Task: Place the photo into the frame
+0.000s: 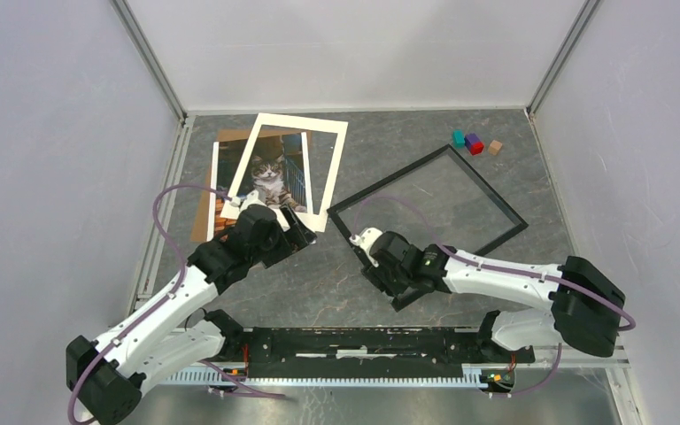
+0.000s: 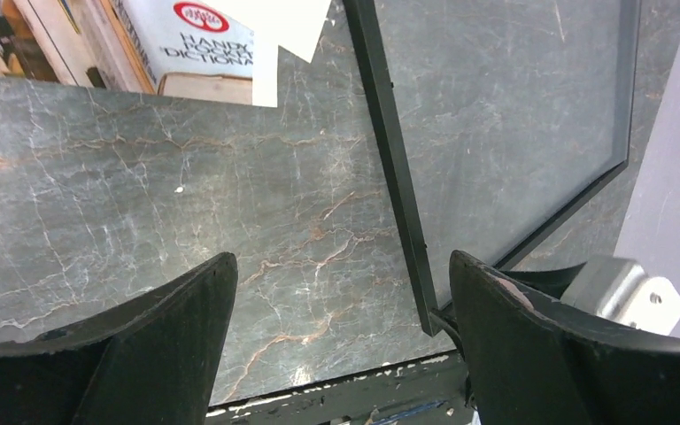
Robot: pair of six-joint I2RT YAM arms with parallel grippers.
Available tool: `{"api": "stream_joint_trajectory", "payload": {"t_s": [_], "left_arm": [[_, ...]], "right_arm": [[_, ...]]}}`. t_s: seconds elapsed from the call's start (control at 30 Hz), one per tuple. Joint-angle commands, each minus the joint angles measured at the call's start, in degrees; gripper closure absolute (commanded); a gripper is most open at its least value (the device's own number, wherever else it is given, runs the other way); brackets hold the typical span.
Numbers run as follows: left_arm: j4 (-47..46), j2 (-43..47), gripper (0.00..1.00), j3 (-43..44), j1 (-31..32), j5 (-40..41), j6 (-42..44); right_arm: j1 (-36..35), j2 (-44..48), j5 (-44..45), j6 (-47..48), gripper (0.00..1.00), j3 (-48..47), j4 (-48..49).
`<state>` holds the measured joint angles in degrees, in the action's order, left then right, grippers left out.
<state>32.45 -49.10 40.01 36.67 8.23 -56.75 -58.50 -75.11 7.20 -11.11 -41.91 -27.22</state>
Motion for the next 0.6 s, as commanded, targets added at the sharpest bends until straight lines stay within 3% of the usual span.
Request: {"api": "stream_joint_trajectory", "payload": {"t_s": [0.0, 0.2, 0.57], "left_arm": [[-4.52, -1.25, 0.05, -1.61, -0.62, -2.66, -6.36], [-7.01, -2.88, 0.07, -3.48, -0.78, -3.63, -7.19], [-9.21, -4.59, 0.07, -4.70, -0.89, -4.17, -6.88]], "right_arm": [[-3.82, -1.44, 6.79, -4.69, 0.39, 0.07, 4.02], [-6.94, -5.39, 14.26, -4.98, 0.42, -1.83, 3.66], [-9.91, -10.18, 15.78, -6.02, 0.55, -4.85, 4.80]]}}
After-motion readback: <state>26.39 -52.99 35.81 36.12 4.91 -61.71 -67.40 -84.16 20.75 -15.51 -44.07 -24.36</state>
